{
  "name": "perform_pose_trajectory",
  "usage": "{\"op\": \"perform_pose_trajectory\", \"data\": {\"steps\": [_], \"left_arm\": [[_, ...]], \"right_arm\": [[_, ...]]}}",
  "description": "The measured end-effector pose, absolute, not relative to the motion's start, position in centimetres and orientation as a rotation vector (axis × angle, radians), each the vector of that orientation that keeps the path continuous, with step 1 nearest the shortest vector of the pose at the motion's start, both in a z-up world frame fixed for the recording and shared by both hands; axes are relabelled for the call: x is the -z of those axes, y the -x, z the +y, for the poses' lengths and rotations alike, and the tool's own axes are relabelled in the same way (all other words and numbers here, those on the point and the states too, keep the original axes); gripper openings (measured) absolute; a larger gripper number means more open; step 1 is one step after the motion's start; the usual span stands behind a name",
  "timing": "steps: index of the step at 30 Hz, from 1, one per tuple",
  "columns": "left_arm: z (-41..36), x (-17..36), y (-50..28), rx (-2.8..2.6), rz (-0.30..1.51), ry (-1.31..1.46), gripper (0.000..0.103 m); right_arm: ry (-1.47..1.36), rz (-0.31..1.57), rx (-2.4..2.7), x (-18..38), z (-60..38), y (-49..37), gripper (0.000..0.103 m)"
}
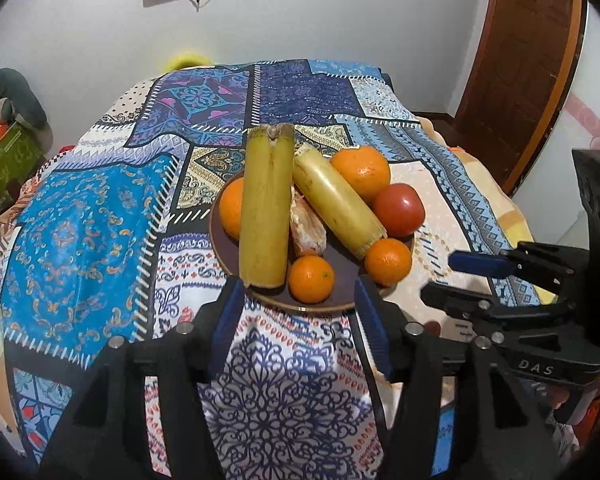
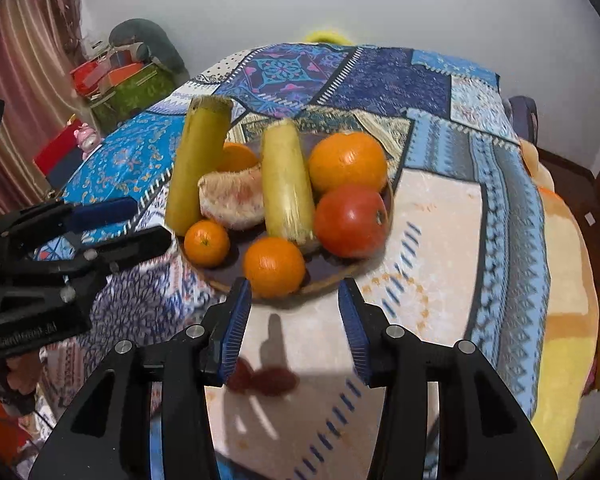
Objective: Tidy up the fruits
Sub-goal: 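Lower both mandarins onto the plate and open both tools, then grasp a red grape with the right tool while the left tool grasps the other grape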
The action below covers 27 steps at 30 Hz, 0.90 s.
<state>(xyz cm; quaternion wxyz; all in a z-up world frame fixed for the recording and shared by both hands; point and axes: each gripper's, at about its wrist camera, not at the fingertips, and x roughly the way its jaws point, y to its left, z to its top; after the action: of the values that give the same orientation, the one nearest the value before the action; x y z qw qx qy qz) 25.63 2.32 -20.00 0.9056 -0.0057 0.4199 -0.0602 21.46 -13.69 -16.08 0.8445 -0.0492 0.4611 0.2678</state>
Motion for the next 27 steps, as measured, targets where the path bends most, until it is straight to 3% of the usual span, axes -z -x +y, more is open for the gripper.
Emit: {"op": "perform_pose_trajectory", "data": {"steps": [5,9,22,27], "left_arm": [[2.0,20.5,-24.4,0.131,0.901,0.006,0.059],[1.8,21.1,-23.4,0.131,0.923,-0.001,0.066],[1.9,23.5,-22.8,0.141,0.996,0.024,0.066],[1.5,23.9,-23.2,0.156,1.010,0.023,0.066]], "right_arm": [[0.142,1.007,-0.559,17.0,-14.4,-19.9,0.042],[0.136,1.035,-0.568,17.6,-15.0,-19.1,0.042],[0.129,1.072,-0.616,19.5,-13.8,-19.2,0.042],[0.099,1.061,-0.642,19.4,-13.8,-19.5,0.026]]}}
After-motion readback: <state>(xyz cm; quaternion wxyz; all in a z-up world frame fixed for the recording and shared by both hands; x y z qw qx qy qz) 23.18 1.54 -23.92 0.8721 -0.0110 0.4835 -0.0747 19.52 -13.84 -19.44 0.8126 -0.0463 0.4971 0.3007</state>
